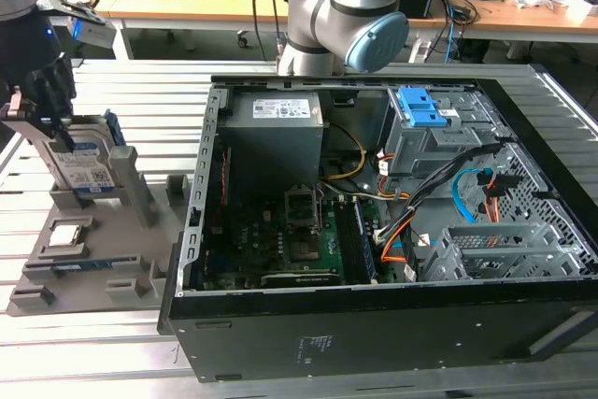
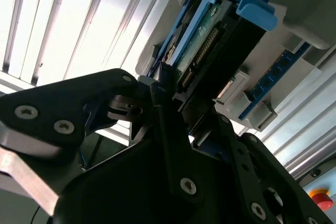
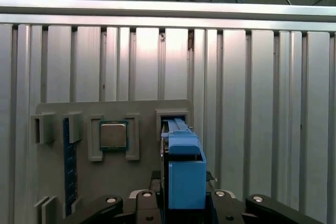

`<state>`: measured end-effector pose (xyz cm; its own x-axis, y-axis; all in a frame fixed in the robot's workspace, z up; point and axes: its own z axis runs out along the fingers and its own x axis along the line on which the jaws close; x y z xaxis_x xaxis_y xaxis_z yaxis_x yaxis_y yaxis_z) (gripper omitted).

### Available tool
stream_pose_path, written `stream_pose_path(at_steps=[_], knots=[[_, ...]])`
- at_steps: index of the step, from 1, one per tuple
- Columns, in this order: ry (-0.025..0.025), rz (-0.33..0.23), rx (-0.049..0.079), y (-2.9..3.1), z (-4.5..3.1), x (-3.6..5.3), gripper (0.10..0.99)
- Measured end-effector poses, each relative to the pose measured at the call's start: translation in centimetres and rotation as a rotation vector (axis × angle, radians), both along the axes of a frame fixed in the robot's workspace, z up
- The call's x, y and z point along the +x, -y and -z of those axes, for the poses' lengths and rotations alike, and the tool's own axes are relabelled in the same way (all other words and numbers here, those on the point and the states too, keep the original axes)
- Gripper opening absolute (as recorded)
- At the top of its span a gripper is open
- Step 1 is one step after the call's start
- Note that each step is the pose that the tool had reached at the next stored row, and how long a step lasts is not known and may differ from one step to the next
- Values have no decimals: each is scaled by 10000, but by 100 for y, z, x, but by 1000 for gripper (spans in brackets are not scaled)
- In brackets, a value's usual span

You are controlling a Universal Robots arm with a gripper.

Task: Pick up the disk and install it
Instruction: 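Pick up the disk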

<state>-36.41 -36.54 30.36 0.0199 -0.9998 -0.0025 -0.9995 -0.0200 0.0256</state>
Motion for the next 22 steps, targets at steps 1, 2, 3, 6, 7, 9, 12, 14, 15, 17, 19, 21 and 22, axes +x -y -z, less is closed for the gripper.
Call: stream_pose_path(at_steps=[1, 2, 3, 6, 7, 9, 12, 14, 15, 17, 19, 21, 22], knots=[[0, 0, 0, -1, -28, 0, 365], [0, 1, 0, -1, -48, 0, 365], [0, 0, 0, -2, -67, 0, 365], [0, 0, 0, -4, -151, 1, 365], [0, 1, 0, -5, -185, 1, 365], [0, 0, 0, -5, -219, 1, 365], [0, 1, 0, -7, -286, 1, 365], [0, 0, -1, -8, -350, 2, 365], [0, 0, 0, -9, -383, 3, 365], [0, 1, 0, -10, -420, 3, 365], [0, 0, 0, -12, -479, 4, 365], [0, 0, 0, -14, -545, 4, 365], [0, 1, 0, -16, -576, 5, 365]])
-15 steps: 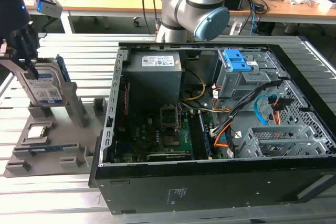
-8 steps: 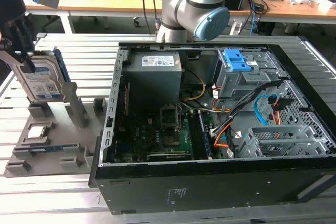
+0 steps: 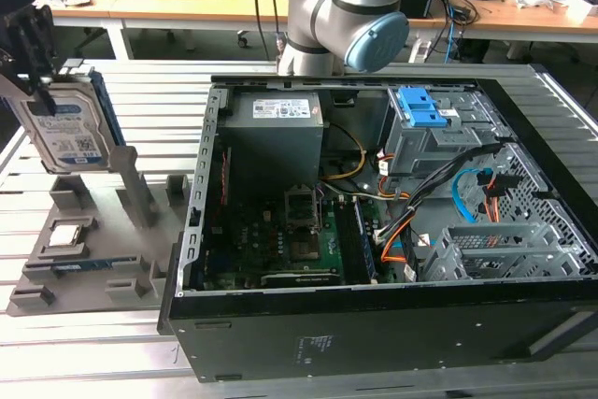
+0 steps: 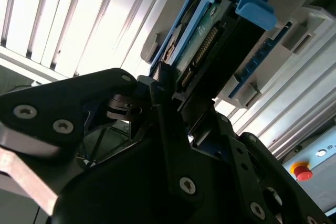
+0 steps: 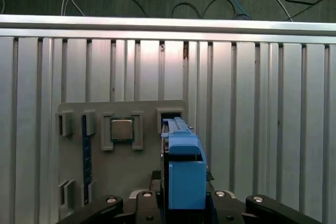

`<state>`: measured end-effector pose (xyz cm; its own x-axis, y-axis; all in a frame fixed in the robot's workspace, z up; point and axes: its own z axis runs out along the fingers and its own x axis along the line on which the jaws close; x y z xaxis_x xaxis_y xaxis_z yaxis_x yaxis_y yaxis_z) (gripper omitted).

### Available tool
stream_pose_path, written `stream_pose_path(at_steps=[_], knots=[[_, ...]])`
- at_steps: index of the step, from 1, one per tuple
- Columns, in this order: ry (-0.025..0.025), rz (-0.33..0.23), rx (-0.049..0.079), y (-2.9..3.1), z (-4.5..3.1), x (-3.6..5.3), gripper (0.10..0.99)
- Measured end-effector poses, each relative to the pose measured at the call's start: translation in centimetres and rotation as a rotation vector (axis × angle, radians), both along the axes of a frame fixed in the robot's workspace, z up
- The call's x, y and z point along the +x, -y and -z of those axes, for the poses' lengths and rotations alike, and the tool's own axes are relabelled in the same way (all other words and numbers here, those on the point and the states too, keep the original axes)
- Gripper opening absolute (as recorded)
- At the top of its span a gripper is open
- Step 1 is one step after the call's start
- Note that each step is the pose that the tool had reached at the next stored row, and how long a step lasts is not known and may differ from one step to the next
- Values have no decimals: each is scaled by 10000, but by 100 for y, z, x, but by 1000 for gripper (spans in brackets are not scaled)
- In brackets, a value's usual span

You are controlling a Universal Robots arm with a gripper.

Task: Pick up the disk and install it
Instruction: 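Pick up the disk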

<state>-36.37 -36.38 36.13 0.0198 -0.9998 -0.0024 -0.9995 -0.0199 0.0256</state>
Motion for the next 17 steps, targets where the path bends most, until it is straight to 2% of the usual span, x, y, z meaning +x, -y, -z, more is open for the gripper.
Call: stream_pose_path(at_steps=[17], knots=[[-1, 0, -1, -3, -284, 6, 365]])
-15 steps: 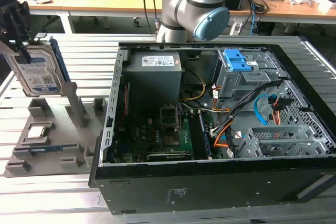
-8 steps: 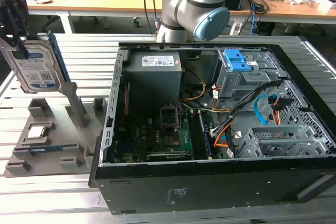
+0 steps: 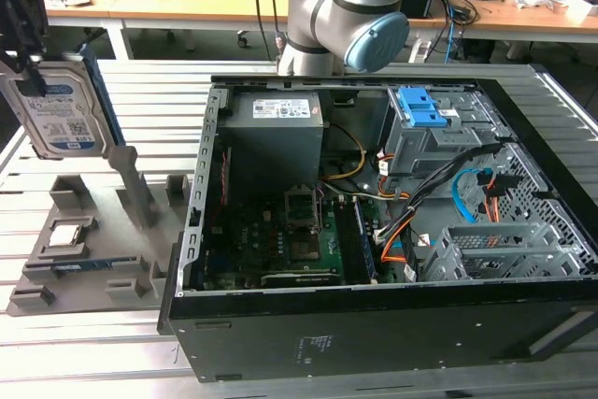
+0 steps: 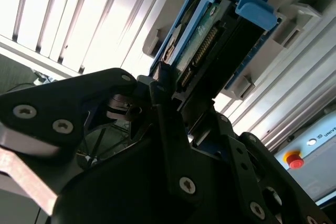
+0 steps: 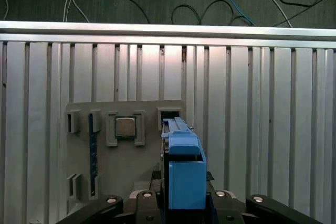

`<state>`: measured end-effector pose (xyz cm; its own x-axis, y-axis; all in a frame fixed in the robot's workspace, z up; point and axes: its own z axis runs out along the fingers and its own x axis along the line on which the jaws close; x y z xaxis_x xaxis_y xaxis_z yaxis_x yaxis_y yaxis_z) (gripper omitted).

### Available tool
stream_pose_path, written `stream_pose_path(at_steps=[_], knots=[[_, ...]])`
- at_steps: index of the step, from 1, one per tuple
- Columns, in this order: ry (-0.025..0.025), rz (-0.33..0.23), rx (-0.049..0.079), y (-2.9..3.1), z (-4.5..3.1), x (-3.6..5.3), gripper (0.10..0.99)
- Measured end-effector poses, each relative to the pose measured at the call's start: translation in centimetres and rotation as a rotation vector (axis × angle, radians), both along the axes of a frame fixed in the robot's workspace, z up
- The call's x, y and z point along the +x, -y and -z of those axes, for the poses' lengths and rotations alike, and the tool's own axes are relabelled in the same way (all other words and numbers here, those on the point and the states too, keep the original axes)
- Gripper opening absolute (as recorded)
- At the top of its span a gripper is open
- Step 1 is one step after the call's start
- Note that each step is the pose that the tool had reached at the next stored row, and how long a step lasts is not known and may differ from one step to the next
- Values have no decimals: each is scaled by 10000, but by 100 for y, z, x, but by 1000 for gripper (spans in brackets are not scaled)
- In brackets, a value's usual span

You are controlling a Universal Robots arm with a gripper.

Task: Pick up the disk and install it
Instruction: 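Pick up the disk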

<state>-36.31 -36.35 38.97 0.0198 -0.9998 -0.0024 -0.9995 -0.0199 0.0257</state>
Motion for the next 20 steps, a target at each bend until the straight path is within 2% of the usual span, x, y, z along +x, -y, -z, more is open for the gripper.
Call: stream_pose_path(at_steps=[6, 11, 20], knots=[[0, 0, 1, 0, -105, 2, 365], [0, -1, 1, -2, -239, 5, 365], [-3, -1, 0, -2, -392, 10, 365]])
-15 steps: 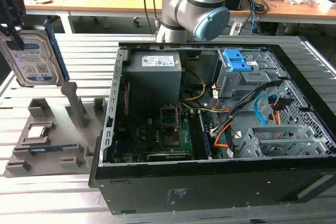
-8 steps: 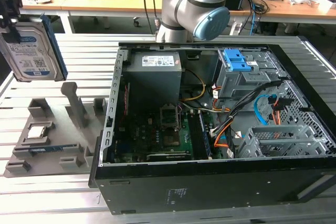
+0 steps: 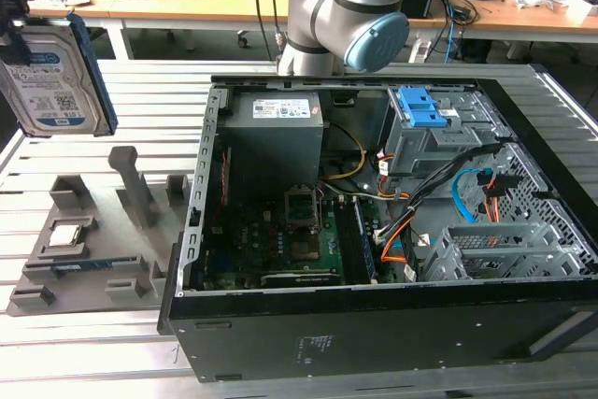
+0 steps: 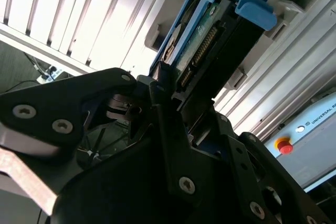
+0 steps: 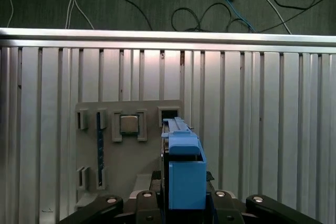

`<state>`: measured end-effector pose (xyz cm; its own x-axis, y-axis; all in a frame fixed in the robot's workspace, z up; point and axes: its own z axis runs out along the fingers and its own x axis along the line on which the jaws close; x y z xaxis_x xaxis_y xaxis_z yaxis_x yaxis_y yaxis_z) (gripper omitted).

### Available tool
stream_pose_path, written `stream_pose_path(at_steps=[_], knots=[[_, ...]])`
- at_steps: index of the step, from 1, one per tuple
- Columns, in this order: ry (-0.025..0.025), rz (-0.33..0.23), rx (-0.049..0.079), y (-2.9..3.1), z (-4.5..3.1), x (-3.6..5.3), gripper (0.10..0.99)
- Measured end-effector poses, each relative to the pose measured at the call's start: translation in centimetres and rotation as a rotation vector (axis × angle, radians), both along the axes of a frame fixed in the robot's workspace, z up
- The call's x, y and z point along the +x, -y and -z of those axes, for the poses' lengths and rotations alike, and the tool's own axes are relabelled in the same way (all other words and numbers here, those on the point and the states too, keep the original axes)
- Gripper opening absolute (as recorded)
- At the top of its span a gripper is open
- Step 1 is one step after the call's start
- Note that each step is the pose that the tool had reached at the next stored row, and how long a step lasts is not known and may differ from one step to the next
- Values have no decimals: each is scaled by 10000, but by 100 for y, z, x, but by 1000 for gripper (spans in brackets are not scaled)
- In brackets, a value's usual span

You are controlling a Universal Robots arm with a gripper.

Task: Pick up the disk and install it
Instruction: 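Pick up the disk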

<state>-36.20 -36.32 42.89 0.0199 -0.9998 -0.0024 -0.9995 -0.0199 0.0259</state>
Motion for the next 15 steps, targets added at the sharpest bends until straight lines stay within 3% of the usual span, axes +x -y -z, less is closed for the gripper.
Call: stream_pose_path(at_steps=[15], knots=[[-3, 0, 1, -1, -290, 10, 365]])
